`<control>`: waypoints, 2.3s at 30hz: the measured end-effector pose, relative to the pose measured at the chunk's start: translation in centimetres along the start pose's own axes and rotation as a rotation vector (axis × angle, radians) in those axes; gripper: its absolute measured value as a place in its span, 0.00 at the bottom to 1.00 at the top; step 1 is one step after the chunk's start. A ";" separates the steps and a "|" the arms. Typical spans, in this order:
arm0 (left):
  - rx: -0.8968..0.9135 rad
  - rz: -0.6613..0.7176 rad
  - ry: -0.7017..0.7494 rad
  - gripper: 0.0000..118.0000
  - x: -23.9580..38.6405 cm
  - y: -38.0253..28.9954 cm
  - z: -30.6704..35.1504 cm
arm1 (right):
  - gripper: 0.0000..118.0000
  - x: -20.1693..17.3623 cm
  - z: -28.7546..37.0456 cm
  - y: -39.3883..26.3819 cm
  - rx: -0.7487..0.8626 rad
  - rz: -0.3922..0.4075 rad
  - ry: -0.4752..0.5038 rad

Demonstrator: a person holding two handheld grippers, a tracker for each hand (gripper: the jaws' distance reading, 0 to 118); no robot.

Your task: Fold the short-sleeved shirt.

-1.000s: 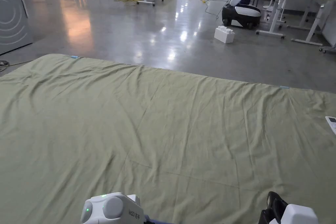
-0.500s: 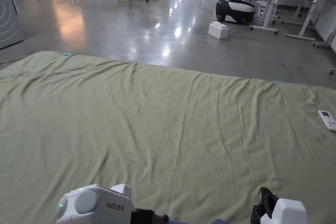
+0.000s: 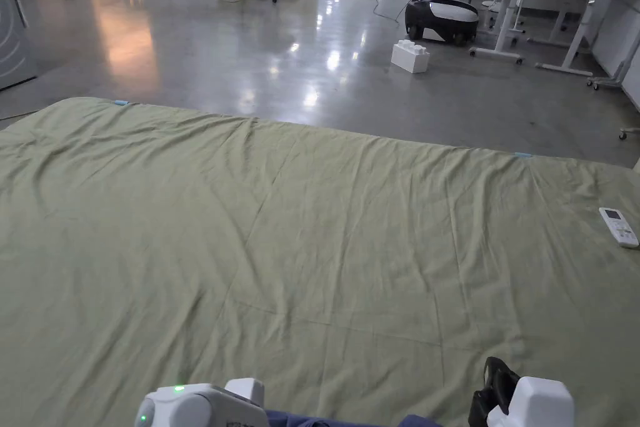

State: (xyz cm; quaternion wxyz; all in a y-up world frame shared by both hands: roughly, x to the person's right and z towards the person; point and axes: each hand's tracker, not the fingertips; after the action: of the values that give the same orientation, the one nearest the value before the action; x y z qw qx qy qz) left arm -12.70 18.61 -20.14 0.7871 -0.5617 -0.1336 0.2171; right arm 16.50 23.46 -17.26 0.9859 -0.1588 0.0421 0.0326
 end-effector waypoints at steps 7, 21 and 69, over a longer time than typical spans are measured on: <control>0.024 -0.071 -0.035 0.13 1.9 -1.3 -2.4 | 0.00 0.1 0.3 0.0 -0.001 0.000 -0.002; 0.132 -0.022 -0.181 0.71 -1.6 -1.2 4.3 | 0.00 -0.4 0.4 0.3 0.005 0.003 0.018; 0.266 0.033 0.050 0.14 -11.0 1.2 17.8 | 0.00 0.3 0.0 0.4 -0.026 -0.017 0.004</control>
State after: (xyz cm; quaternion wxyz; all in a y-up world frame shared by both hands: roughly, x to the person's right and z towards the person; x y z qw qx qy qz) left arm -30.60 28.24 -15.01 0.8540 -0.4598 -0.0746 0.2317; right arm 16.80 23.83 -17.45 0.9839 -0.1720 0.0423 0.0245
